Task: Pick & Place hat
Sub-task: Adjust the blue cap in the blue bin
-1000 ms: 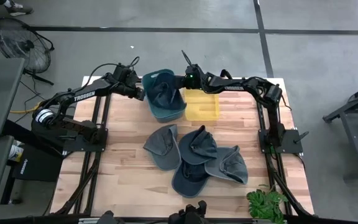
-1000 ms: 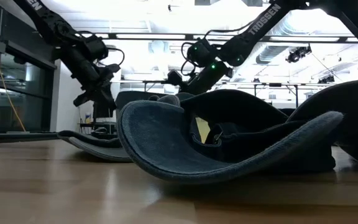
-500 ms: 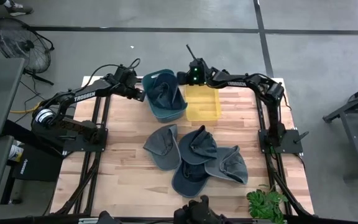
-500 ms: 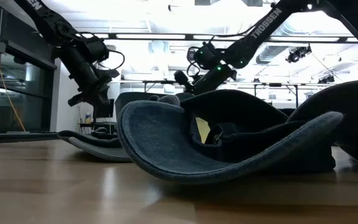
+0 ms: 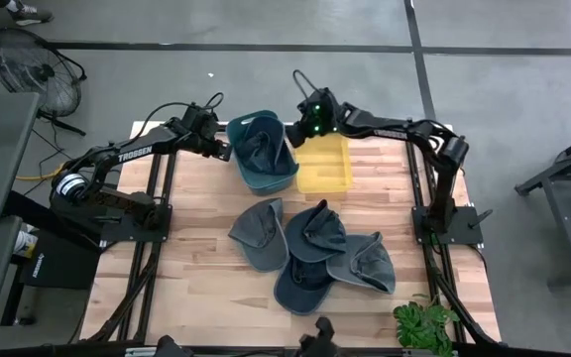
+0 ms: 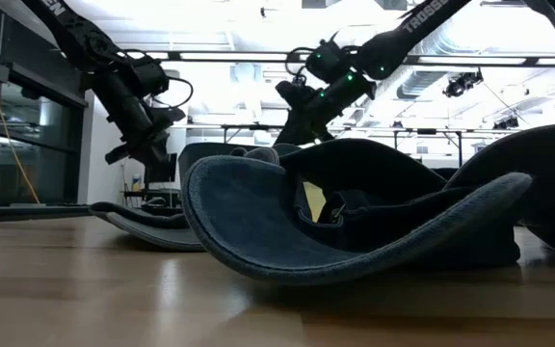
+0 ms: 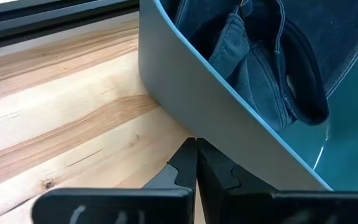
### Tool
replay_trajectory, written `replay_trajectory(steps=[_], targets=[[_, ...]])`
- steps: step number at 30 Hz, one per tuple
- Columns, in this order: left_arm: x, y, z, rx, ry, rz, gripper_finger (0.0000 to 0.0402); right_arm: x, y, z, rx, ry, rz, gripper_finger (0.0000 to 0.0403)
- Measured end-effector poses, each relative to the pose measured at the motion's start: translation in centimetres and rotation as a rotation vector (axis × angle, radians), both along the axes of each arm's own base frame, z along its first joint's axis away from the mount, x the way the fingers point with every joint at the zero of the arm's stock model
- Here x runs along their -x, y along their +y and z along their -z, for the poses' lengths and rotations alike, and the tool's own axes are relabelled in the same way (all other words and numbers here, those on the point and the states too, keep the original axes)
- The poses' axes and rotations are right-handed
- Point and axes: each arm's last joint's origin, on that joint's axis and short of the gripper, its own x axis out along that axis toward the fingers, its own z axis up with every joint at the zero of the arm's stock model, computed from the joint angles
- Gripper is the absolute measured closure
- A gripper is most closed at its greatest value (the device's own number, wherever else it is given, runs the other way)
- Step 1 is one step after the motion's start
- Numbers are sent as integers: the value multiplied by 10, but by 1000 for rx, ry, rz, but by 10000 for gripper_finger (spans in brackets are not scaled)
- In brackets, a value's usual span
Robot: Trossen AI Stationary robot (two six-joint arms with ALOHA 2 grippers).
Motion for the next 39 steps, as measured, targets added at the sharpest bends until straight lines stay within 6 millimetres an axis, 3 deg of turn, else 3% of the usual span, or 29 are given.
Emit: replay_trajectory(steps=[7,19,24,39], targets=[[0,0,0,0,0,-1,402,-15,29,6,175,148,-14,363],[0,0,0,1,-2,-1,402,-17,26,7,449,270,-67,363],[0,0,0,2,-2,-1,402,-21,24,7,476,230,-90,363],[0,0,0,8,-9,8,402,-31,17,32,389,173,-32,363]])
